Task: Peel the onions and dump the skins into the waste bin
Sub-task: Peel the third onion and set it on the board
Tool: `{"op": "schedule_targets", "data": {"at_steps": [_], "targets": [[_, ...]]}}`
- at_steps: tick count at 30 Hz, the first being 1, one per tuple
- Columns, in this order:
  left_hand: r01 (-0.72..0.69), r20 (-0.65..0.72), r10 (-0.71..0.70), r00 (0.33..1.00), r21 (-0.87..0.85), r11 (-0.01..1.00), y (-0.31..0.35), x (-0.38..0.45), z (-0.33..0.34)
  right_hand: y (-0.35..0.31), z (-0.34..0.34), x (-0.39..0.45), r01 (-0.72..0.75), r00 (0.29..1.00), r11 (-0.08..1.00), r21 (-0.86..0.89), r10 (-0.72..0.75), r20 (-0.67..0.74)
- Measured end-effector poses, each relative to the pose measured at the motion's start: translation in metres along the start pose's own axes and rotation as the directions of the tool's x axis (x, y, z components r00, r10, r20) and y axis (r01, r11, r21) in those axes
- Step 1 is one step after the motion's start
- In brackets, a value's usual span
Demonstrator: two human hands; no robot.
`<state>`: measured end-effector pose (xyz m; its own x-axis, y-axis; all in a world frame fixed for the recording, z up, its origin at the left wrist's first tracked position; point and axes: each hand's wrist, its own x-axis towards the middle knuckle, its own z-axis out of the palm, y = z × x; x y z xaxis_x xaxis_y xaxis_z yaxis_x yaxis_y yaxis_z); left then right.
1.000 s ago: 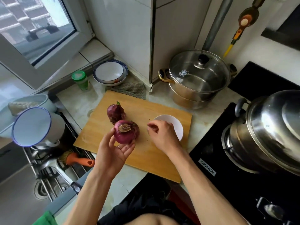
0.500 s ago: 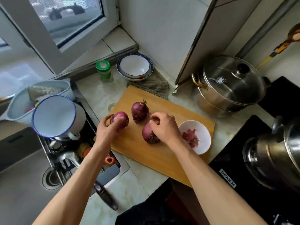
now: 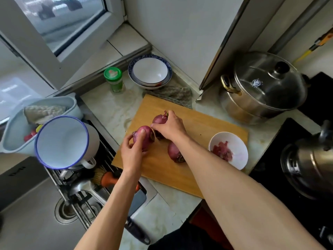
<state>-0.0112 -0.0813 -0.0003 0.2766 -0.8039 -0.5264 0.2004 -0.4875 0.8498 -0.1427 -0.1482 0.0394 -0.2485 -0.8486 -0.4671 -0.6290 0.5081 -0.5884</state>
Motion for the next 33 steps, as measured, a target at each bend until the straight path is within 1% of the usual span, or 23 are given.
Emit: {"op": "schedule_targets", "data": {"at_steps": [3,5,6,9,12,14,16,19,21,23,25,27,28,29,30,31,33], "targets": [[-0.018,0.033,0.017,0.999,0.025,1.0,-0.004,-0.003,-0.003,0.0,-0.002,0.002,-0.01,1.0,0.999,0.052,0.011,-0.018],[-0.068,0.062,0.062,0.996,0.1,0.993,-0.004,-0.003,-0.005,0.001,-0.009,-0.003,-0.015,0.998,0.988,0.157,0.023,-0.052],[-0.12,0.081,0.107,0.991,0.167,0.979,-0.003,-0.001,-0.005,0.002,-0.015,-0.006,-0.006,0.997,0.977,0.215,0.022,-0.072],[-0.268,0.162,0.22,0.962,0.414,0.87,-0.003,0.004,-0.001,0.014,-0.033,-0.023,0.05,0.994,0.944,0.326,-0.015,-0.108],[-0.343,0.227,0.259,0.939,0.558,0.756,0.0,0.009,0.006,0.029,-0.044,-0.041,0.087,0.992,0.914,0.395,-0.042,-0.122],[-0.368,0.246,0.274,0.93,0.6,0.71,0.005,0.008,0.013,0.04,-0.05,-0.049,0.1,0.99,0.891,0.443,-0.045,-0.133],[-0.406,0.23,0.339,0.912,0.622,0.67,0.014,0.004,0.019,0.048,-0.059,-0.058,0.122,0.987,0.868,0.481,-0.054,-0.153],[-0.54,0.251,0.495,0.832,0.571,0.618,0.031,-0.019,0.034,0.064,-0.072,-0.071,0.139,0.981,0.831,0.538,-0.042,-0.188],[-0.592,0.328,0.495,0.805,0.502,0.631,0.044,-0.04,0.045,0.076,-0.078,-0.078,0.14,0.982,0.793,0.594,-0.032,-0.188],[-0.602,0.484,0.396,0.781,0.41,0.685,0.048,-0.067,0.056,0.095,-0.086,-0.088,0.127,0.984,0.744,0.655,-0.01,-0.18],[-0.584,0.628,0.298,0.719,0.313,0.749,0.046,-0.089,0.064,0.107,-0.095,-0.098,0.131,0.986,0.691,0.711,-0.014,-0.168],[-0.564,0.684,0.252,0.684,0.277,0.778,0.039,-0.106,0.072,0.118,-0.103,-0.108,0.11,0.99,0.637,0.763,-0.002,-0.141],[-0.547,0.689,0.236,0.686,0.274,0.791,0.034,-0.115,0.081,0.128,-0.111,-0.113,0.097,0.991,0.611,0.786,0.011,-0.131],[-0.516,0.676,0.214,0.705,0.282,0.809,0.029,-0.123,0.091,0.136,-0.117,-0.118,0.093,0.992,0.592,0.801,0.014,-0.126],[-0.455,0.65,0.18,0.738,0.283,0.844,0.026,-0.124,0.094,0.139,-0.118,-0.118,0.096,0.992,0.59,0.802,0.006,-0.123],[-0.385,0.628,0.14,0.765,0.273,0.882,0.023,-0.13,0.103,0.147,-0.125,-0.122,0.108,0.992,0.59,0.8,-0.014,-0.123],[-0.169,0.589,0.009,0.808,0.217,0.962,0.019,-0.133,0.112,0.156,-0.132,-0.128,0.141,0.99,0.596,0.79,-0.072,-0.123]]}}
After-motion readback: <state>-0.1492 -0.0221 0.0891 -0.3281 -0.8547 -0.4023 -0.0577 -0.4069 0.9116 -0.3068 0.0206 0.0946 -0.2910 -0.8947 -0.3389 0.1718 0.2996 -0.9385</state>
